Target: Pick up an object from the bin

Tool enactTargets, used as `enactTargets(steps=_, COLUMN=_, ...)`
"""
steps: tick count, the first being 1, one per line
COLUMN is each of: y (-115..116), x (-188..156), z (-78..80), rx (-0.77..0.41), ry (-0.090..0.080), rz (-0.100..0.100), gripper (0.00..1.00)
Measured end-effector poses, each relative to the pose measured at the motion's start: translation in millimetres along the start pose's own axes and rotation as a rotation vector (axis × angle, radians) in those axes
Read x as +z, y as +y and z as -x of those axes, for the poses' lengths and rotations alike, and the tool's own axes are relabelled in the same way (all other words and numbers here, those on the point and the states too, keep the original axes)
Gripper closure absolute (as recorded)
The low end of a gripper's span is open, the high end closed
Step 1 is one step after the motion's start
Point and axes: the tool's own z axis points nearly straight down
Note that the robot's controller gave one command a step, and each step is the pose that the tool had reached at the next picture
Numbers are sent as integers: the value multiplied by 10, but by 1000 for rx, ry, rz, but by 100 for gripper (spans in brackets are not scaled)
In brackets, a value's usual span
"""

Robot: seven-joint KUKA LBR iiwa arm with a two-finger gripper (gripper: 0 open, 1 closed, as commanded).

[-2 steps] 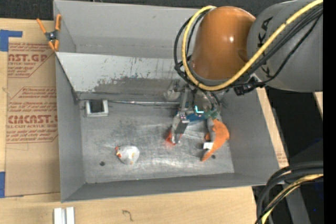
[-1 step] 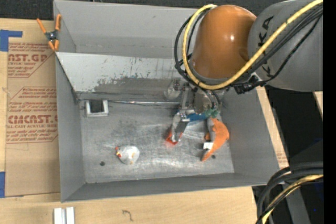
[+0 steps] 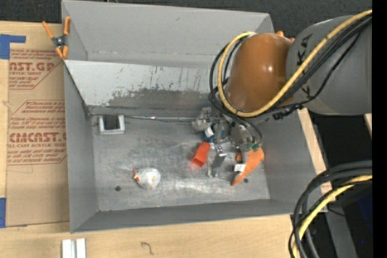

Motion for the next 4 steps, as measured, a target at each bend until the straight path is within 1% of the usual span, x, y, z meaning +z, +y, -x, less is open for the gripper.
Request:
enactTargets(steps=1, y=-385, x=152, z=-76, rx=-89, ry=4, rz=-1, gripper=0)
enactTargets(steps=2, y=-387, x=370, z=90, rx=-248, ry=1, rz=0, gripper=0)
enactTargets(steps=3, y=-310, x=869, z=168, rx=-432, ry=-1, rz=1, gripper=0)
enactTargets(steps=4, y=-301, x=823, z=297, rx=-579, ry=-7, rz=1, gripper=100)
